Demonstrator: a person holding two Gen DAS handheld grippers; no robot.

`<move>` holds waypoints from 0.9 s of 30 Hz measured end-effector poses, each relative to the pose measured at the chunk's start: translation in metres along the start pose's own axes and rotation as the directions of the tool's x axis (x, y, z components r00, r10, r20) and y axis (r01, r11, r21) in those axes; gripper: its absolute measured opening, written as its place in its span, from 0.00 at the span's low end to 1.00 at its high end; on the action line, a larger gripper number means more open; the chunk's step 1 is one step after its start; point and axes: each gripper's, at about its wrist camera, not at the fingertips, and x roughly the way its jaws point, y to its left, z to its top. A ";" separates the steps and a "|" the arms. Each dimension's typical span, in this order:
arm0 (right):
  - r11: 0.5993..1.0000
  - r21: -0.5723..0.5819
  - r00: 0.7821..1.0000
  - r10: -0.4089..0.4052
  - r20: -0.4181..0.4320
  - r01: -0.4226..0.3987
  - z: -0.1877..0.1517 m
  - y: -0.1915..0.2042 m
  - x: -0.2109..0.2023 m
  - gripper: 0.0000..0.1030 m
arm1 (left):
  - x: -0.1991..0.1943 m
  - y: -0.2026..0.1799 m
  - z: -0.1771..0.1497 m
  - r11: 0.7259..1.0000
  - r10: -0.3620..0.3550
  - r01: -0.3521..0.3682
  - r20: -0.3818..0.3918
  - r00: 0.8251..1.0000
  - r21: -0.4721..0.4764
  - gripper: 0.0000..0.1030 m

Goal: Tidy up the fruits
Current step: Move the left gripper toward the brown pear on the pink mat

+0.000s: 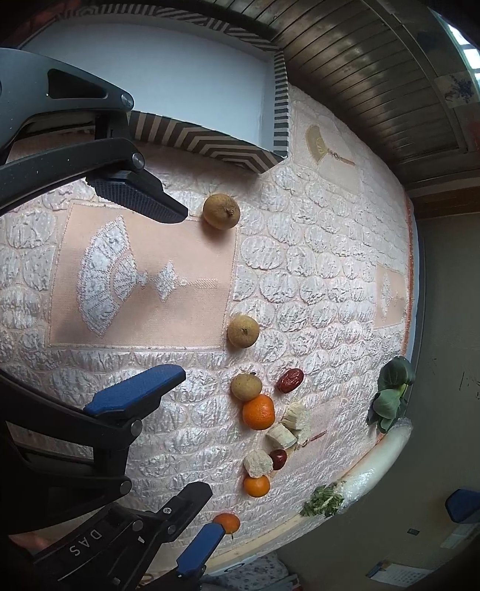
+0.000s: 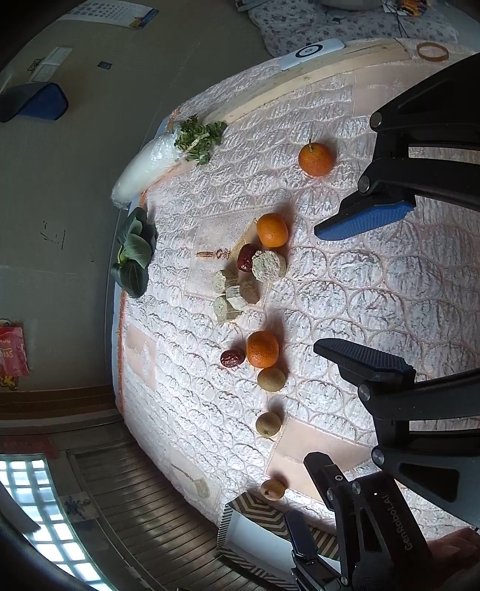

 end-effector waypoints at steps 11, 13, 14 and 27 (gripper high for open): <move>0.998 -0.048 0.998 -0.049 -0.032 0.047 0.006 0.015 0.006 0.52 | 0.005 0.013 0.001 0.999 -0.024 0.023 -0.034 0.999 -0.041 0.78; 0.997 -0.057 0.998 -0.056 -0.040 0.053 0.006 0.017 0.007 0.52 | 0.005 0.013 0.001 0.999 -0.027 0.025 -0.035 0.999 -0.039 0.78; 0.996 -0.062 0.997 -0.061 -0.043 0.059 0.005 0.017 0.008 0.52 | 0.005 0.013 0.002 0.999 -0.027 0.026 -0.034 0.999 -0.037 0.78; 0.993 -0.067 0.989 -0.105 -0.103 0.099 0.004 0.008 0.018 0.52 | 0.008 0.014 0.002 0.999 -0.030 0.028 -0.043 0.999 -0.044 0.78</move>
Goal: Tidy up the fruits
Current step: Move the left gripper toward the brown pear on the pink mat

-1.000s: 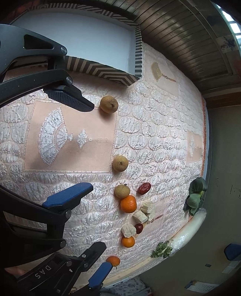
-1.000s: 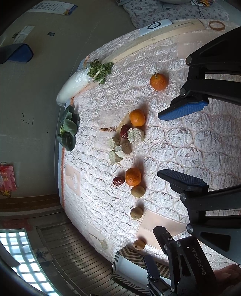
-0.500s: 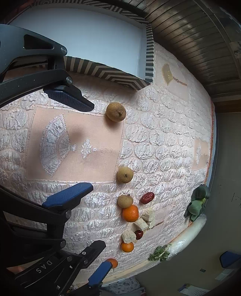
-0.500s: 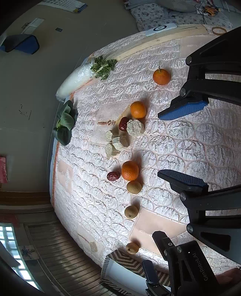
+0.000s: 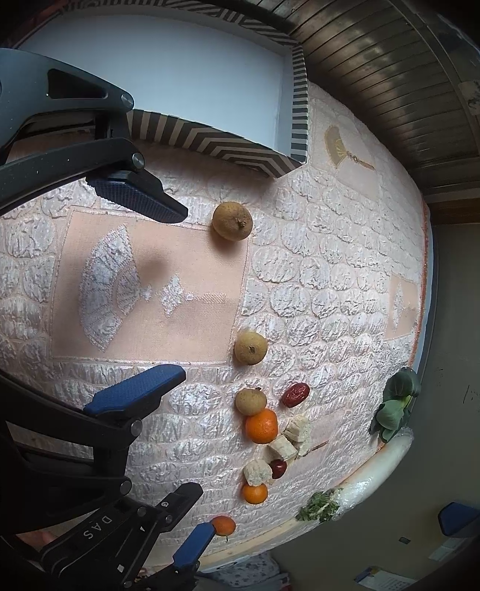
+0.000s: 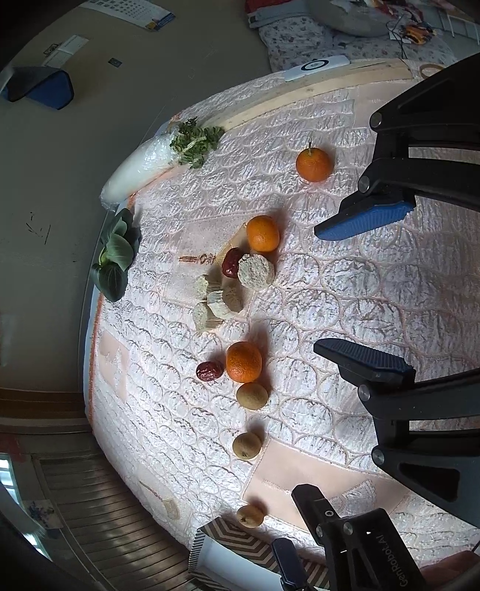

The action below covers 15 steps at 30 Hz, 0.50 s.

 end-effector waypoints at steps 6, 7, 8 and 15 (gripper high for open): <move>0.999 -0.014 0.999 -0.040 -0.028 0.039 -0.002 0.000 0.005 0.52 | 0.000 0.000 0.000 1.000 -0.002 0.002 0.000 1.000 -0.003 0.78; 0.999 -0.014 0.999 -0.041 -0.030 0.041 -0.002 -0.001 0.006 0.52 | 0.000 0.000 0.000 1.000 -0.003 0.003 -0.001 1.000 -0.002 0.78; 0.999 -0.014 0.999 -0.042 -0.032 0.041 -0.002 -0.001 0.007 0.52 | 0.001 -0.001 0.000 1.000 -0.003 0.003 -0.002 1.000 -0.001 0.78; 0.999 -0.012 0.998 -0.039 -0.040 0.039 -0.002 -0.001 0.010 0.52 | 0.004 -0.001 0.001 1.000 -0.002 0.002 -0.013 1.000 -0.001 0.78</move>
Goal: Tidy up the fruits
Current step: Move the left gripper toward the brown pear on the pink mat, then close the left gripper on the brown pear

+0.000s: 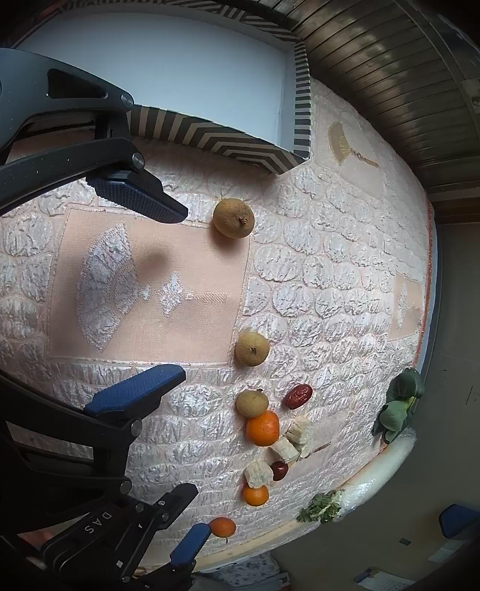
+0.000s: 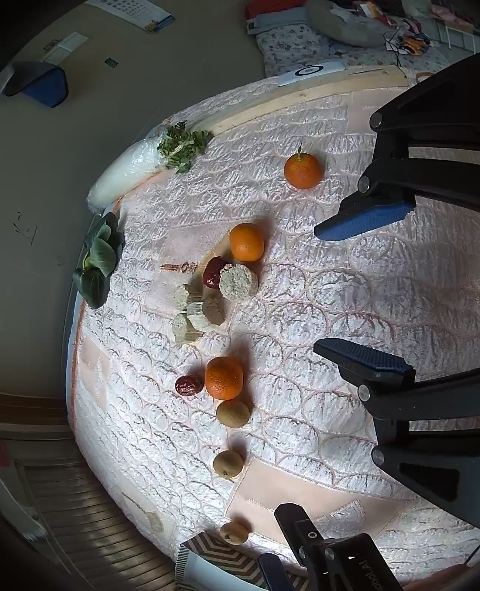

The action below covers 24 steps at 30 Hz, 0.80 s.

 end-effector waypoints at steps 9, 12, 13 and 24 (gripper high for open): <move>1.000 0.018 1.000 0.023 0.007 -0.023 0.001 -0.004 0.003 0.52 | 0.003 0.003 0.003 0.999 -0.035 0.035 -0.027 0.999 0.019 0.78; 0.998 0.032 0.998 0.057 0.019 -0.058 0.002 -0.008 0.003 0.52 | 0.003 0.009 0.005 0.996 -0.085 0.087 -0.047 0.995 0.032 0.78; 0.996 0.037 0.997 0.076 0.023 -0.077 0.002 -0.010 0.004 0.51 | 0.003 0.011 0.006 0.994 -0.104 0.106 -0.057 0.993 0.038 0.78; 0.955 0.120 0.962 0.263 0.078 -0.271 0.004 -0.033 0.009 0.46 | 0.007 0.057 0.021 0.992 -0.121 0.124 -0.101 0.987 0.020 0.77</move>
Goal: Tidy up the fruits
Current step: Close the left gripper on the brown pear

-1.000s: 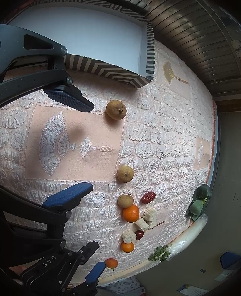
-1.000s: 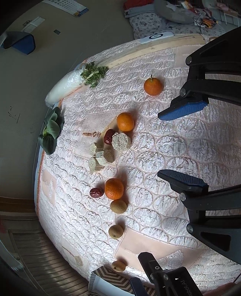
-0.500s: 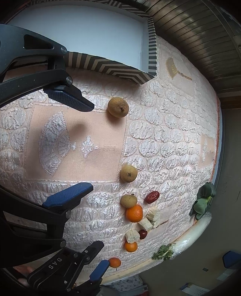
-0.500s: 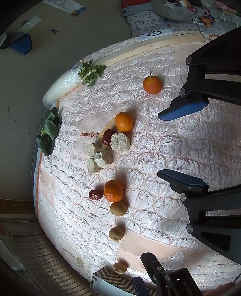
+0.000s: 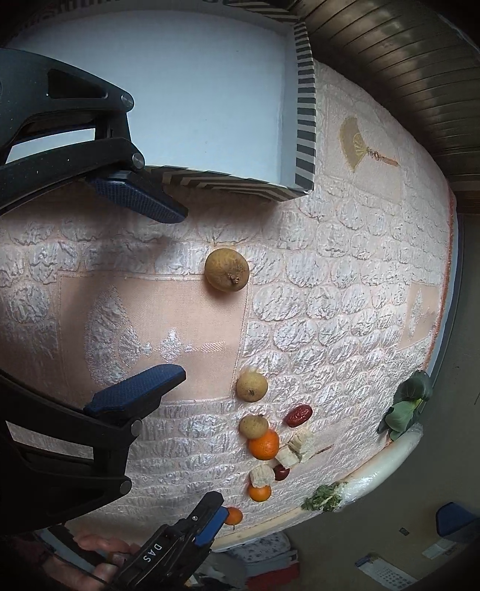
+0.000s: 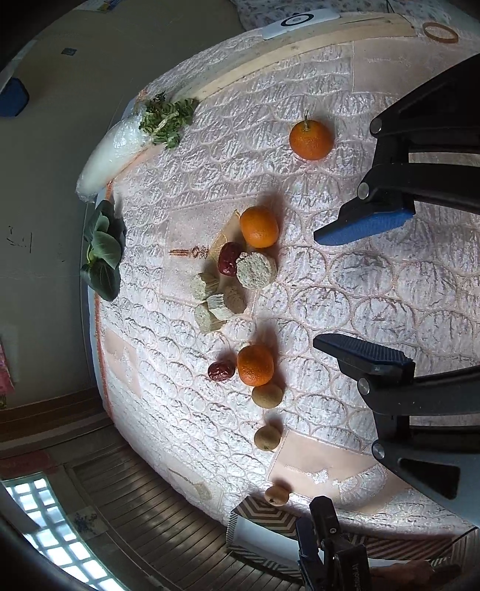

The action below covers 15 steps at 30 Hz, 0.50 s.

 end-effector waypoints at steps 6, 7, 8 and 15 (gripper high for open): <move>0.996 -0.029 0.996 0.089 -0.004 -0.089 0.003 0.011 0.005 0.43 | 0.015 -0.001 0.014 0.998 0.050 -0.050 -0.006 0.999 0.038 0.65; 0.994 -0.042 0.995 0.099 -0.006 -0.099 0.004 0.014 0.007 0.42 | 0.017 -0.001 0.016 0.998 0.055 -0.054 -0.008 0.998 0.045 0.62; 0.993 -0.052 0.994 0.107 -0.009 -0.107 0.005 0.018 0.007 0.41 | 0.020 -0.002 0.018 0.997 0.062 -0.061 -0.011 0.998 0.053 0.61; 0.979 -0.109 0.985 0.170 -0.031 -0.172 0.008 0.041 0.016 0.37 | 0.029 -0.006 0.019 0.988 0.120 -0.120 0.003 0.993 0.095 0.48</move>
